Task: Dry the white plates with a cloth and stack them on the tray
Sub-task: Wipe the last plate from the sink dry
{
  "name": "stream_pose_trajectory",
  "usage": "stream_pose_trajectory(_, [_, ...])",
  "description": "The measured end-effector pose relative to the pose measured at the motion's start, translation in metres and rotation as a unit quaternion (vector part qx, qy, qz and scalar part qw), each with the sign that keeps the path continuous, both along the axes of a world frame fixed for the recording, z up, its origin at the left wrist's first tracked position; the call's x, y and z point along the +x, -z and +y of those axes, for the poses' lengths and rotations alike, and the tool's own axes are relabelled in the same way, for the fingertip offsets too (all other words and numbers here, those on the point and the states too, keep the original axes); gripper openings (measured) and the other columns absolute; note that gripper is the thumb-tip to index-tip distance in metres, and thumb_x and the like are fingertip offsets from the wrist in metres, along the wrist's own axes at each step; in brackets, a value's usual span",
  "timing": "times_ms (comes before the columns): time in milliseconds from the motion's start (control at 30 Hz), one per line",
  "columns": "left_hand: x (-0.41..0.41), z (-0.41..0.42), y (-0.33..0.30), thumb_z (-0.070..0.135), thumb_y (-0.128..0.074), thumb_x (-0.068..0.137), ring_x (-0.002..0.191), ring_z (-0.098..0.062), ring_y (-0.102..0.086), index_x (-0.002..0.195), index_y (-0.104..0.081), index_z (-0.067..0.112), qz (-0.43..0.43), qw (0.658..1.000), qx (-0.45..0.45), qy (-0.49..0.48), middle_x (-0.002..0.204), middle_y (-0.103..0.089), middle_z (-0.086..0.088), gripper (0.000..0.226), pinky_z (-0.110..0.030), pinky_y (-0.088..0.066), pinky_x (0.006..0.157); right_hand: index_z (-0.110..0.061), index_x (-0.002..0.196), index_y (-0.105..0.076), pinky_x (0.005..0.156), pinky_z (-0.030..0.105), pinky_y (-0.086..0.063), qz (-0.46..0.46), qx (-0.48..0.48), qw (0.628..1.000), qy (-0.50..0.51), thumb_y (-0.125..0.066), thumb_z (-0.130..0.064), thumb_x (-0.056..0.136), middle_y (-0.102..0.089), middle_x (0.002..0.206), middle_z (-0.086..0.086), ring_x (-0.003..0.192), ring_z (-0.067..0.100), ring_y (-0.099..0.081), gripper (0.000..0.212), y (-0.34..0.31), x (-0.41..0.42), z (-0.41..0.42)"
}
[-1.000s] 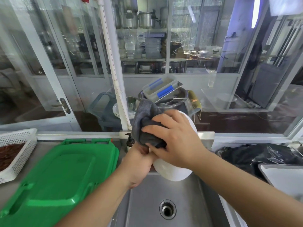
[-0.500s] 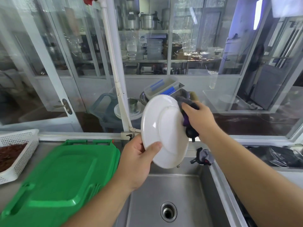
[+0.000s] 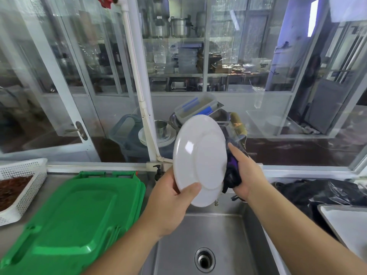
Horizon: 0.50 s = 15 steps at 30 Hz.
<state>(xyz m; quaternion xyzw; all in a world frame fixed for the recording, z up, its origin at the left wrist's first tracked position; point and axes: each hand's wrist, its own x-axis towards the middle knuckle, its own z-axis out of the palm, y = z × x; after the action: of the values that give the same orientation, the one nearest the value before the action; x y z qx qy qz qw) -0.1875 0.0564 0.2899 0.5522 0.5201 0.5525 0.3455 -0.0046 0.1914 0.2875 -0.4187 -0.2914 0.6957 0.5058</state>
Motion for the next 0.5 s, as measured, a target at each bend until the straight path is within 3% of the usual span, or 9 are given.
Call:
stream_pose_trajectory(100, [-0.007,0.004,-0.014,0.036,-0.084,0.065,0.114,-0.017,-0.072,0.110,-0.077,0.041,-0.142,0.986,-0.072,0.039,0.120,-0.078,0.002,0.046,-0.045,-0.058,0.099,-0.011,0.116,-0.075,0.084,0.055,-0.058,-0.048,0.031,0.998,0.035,-0.086,-0.030,0.087,-0.079,0.107,0.015,0.088,0.037,-0.070,0.037,-0.002,0.001,0.003])
stream_pose_trajectory(167, [-0.015,0.009,-0.027,0.029,-0.086,0.072,0.110,-0.028,-0.071,0.113,-0.078,0.019,-0.234,0.963,-0.124,0.053,0.123,-0.075,-0.017,0.043,-0.056,-0.051,0.103,-0.016,0.101,-0.078,0.077,0.052,-0.051,-0.083,0.040,0.995,0.041,-0.090,-0.033,0.080,-0.073,0.094,0.016,0.082,0.035,-0.062,0.029,-0.002,0.004,0.003])
stream_pose_trajectory(233, [-0.023,0.013,-0.037,0.027,-0.084,0.080,0.106,-0.035,-0.069,0.120,-0.071,0.004,-0.221,0.962,-0.156,0.043,0.125,-0.071,-0.025,0.048,-0.060,-0.049,0.103,-0.025,0.091,-0.080,0.071,0.050,-0.053,-0.116,0.054,0.991,0.041,-0.091,-0.037,0.077,-0.074,0.090,0.020,0.075,0.032,-0.063,0.022,-0.004,0.007,0.002])
stream_pose_trajectory(333, [-0.028,0.015,-0.039,0.010,-0.069,0.090,0.107,-0.034,-0.074,0.126,-0.068,0.013,-0.179,0.963,-0.190,0.064,0.119,-0.076,-0.018,0.035,-0.055,-0.057,0.095,-0.034,0.095,-0.079,0.063,0.049,-0.060,-0.172,0.075,0.982,0.030,-0.091,-0.042,0.072,-0.080,0.085,0.010,0.063,0.027,-0.067,0.026,-0.007,0.010,-0.002])
stream_pose_trajectory(400, [-0.027,0.012,-0.033,0.001,-0.062,0.097,0.110,-0.032,-0.073,0.127,-0.067,0.016,-0.150,0.965,-0.197,0.082,0.118,-0.076,-0.015,0.034,-0.055,-0.058,0.094,-0.036,0.095,-0.078,0.054,0.041,-0.054,-0.210,0.089,0.974,0.018,-0.088,-0.045,0.074,-0.073,0.070,0.003,0.054,0.023,-0.059,0.025,-0.009,0.011,-0.004])
stream_pose_trajectory(500, [-0.023,0.010,-0.023,-0.003,-0.059,0.099,0.097,-0.022,-0.076,0.124,-0.068,0.015,-0.126,0.971,-0.181,0.095,0.112,-0.079,-0.011,0.033,-0.037,-0.064,0.074,-0.042,0.095,-0.077,0.049,0.033,-0.050,-0.255,0.145,0.956,-0.003,-0.077,-0.048,0.085,-0.069,0.067,-0.003,0.050,0.020,-0.058,0.011,-0.016,0.010,-0.009])
